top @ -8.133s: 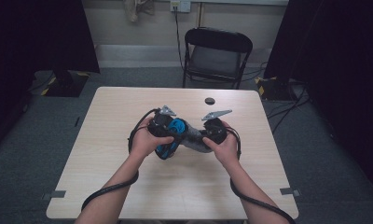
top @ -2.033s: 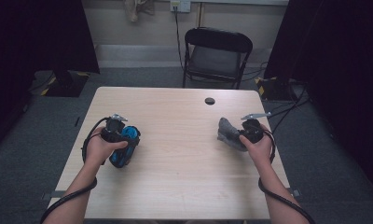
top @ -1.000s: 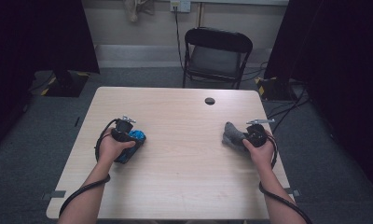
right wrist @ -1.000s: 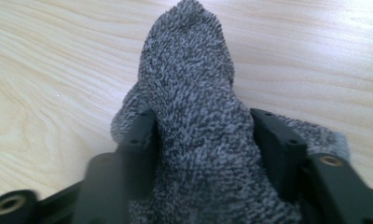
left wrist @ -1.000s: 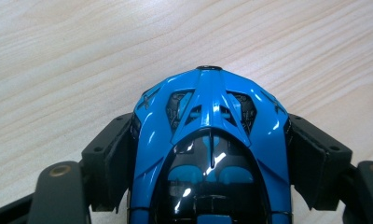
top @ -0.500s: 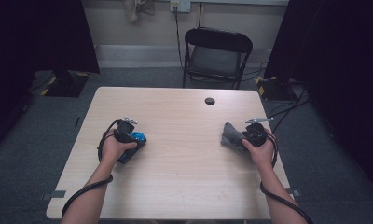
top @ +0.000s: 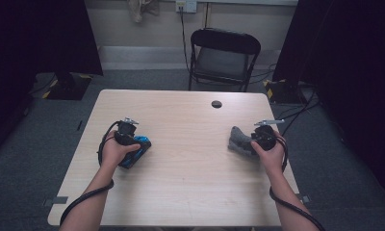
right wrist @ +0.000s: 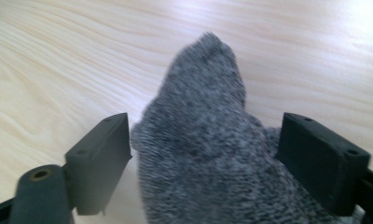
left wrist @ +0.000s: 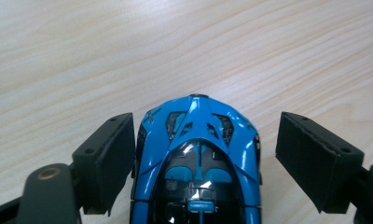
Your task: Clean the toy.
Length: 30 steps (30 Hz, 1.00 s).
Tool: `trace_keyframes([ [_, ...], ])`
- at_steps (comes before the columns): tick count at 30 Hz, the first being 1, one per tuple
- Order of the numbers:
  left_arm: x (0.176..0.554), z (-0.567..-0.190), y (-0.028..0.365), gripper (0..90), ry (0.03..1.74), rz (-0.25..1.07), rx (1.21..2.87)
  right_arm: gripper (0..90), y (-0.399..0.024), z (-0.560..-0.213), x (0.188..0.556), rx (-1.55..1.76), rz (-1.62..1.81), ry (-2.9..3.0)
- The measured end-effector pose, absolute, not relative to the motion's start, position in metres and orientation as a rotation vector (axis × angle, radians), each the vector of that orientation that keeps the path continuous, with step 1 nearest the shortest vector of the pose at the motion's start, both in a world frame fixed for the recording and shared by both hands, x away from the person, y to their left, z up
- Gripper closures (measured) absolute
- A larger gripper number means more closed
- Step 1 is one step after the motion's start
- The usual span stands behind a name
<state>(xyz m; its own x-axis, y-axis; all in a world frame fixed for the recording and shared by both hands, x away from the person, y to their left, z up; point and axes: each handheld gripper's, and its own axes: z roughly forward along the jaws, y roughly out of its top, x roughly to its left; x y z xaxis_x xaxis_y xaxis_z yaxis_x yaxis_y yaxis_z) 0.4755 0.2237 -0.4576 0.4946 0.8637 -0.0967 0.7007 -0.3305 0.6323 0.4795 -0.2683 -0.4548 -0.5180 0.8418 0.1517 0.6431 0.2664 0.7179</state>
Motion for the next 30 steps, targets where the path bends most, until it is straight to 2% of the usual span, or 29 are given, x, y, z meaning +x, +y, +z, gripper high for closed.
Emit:
trace_keyframes([
  [15, 0.454, -0.438, 0.216, 16.3, 1.181, 0.273, 2.086, 15.3, -0.248, -0.432, 0.466, 1.270, 1.133, 2.340],
  [30, 0.426, -0.428, 0.195, 15.8, 1.037, 0.217, 2.098, 15.7, -0.224, -0.433, 0.451, 1.169, 1.176, 2.425],
])
